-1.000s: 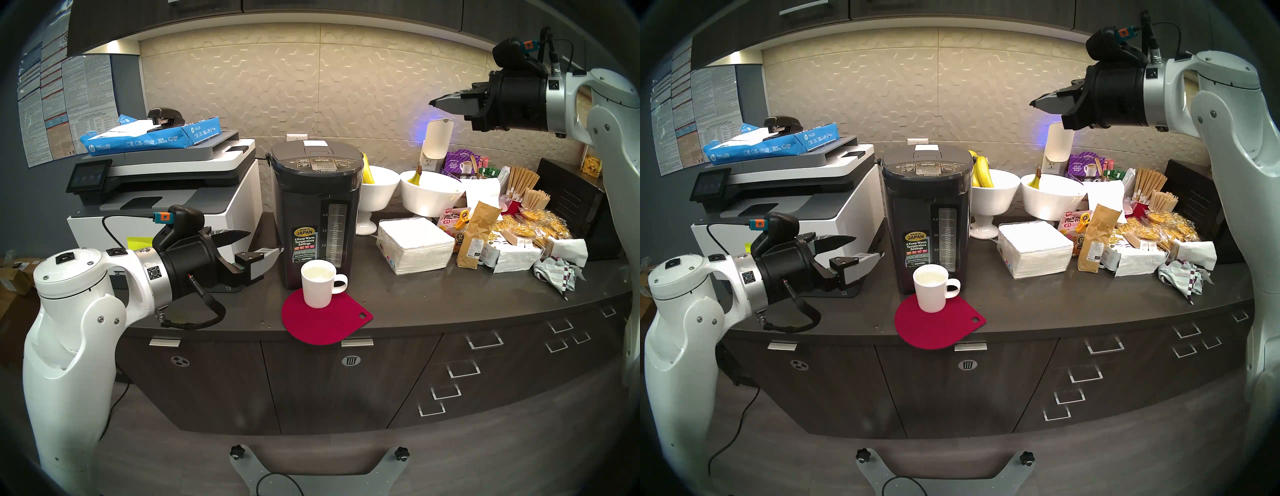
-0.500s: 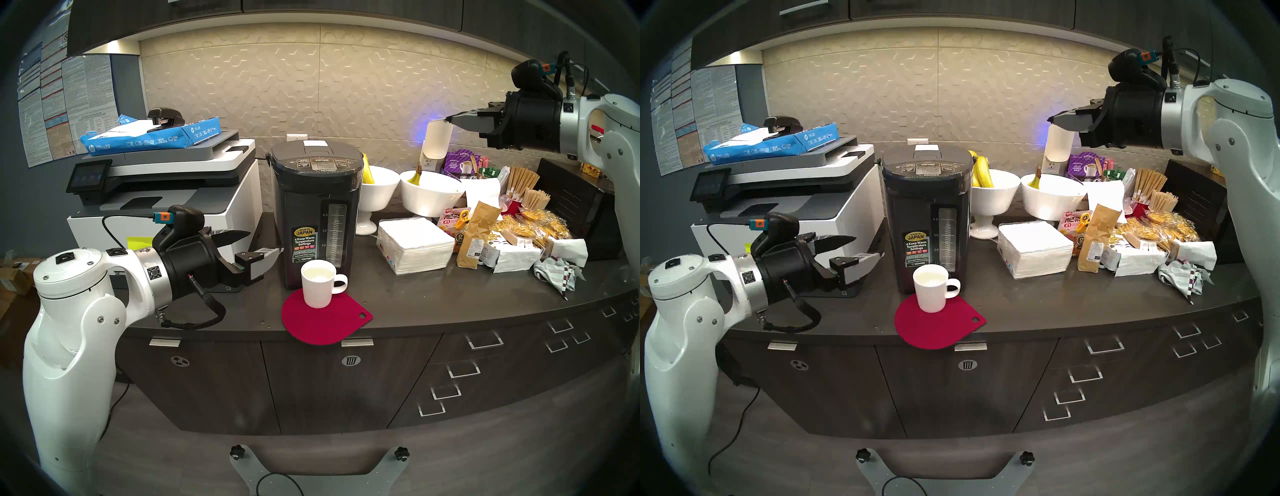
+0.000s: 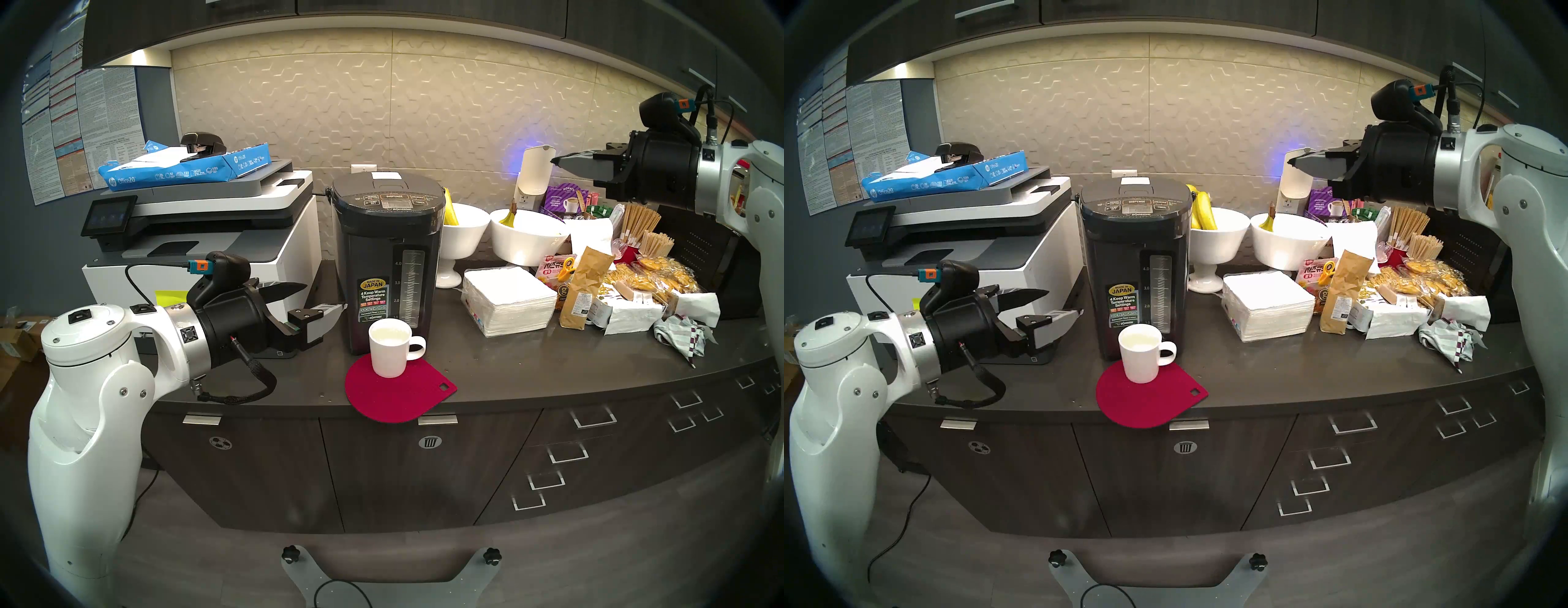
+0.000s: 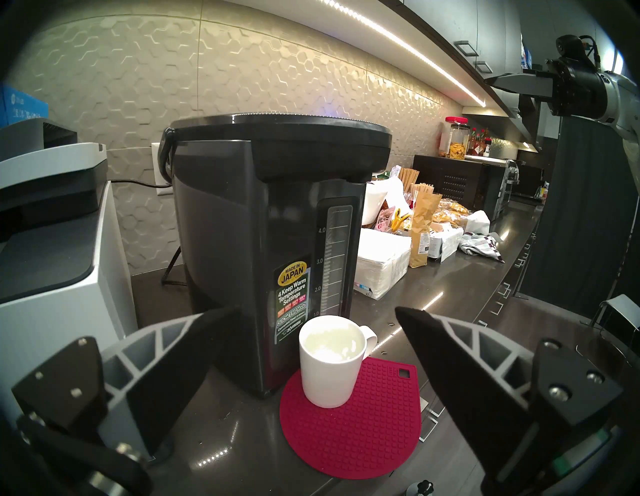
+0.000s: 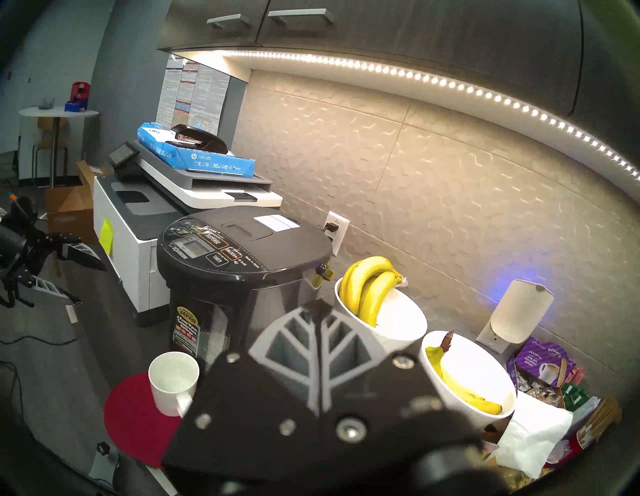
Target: Press the water dispenser button and fill the cup
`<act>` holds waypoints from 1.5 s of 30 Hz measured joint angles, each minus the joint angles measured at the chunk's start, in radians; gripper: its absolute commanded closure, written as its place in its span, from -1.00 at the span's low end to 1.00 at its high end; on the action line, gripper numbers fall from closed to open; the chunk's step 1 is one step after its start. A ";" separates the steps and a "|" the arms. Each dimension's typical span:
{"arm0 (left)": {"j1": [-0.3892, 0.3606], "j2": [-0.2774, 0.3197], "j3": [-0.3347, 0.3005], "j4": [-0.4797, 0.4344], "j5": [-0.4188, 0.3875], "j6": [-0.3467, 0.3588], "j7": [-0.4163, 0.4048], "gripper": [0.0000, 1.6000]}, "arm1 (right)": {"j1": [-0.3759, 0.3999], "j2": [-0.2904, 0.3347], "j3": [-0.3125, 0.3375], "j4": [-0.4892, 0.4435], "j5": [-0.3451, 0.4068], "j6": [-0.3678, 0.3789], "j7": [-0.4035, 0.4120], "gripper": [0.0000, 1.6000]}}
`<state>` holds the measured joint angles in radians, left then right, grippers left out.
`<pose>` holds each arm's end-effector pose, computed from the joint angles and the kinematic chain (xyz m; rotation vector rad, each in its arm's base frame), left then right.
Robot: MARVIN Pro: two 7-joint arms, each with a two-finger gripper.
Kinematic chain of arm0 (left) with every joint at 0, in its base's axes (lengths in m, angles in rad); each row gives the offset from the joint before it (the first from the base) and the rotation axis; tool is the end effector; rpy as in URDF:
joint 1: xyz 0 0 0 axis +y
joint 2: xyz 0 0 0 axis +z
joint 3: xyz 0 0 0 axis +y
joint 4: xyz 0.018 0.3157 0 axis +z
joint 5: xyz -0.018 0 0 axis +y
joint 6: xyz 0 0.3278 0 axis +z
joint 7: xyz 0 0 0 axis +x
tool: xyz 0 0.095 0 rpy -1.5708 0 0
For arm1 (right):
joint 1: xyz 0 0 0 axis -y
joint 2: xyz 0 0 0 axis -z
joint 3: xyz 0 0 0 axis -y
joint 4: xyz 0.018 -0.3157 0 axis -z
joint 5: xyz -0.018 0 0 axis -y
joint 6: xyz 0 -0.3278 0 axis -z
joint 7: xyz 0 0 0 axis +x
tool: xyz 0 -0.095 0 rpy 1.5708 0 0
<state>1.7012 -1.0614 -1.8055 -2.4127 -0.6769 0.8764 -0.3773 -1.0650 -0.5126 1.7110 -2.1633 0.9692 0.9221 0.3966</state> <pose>0.3088 0.0338 -0.0927 2.0230 -0.6409 1.6577 0.3540 -0.0954 0.0969 -2.0211 -1.0380 -1.9059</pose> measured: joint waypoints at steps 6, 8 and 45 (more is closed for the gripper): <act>0.000 0.000 0.000 0.000 0.000 0.000 0.000 -1.00 | -0.077 -0.033 0.047 -0.024 -0.009 0.006 0.000 1.00; 0.000 0.000 0.000 0.000 0.000 0.000 0.000 -1.00 | -0.101 -0.046 0.065 -0.034 -0.016 0.008 0.001 1.00; 0.000 0.000 0.000 0.000 0.000 0.000 0.000 -1.00 | -0.566 -0.391 0.500 -0.249 -0.290 -0.183 0.294 0.31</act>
<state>1.7013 -1.0612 -1.8059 -2.4131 -0.6769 0.8764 -0.3770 -1.6309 -0.9039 2.2111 -2.4122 0.6796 0.7392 0.6907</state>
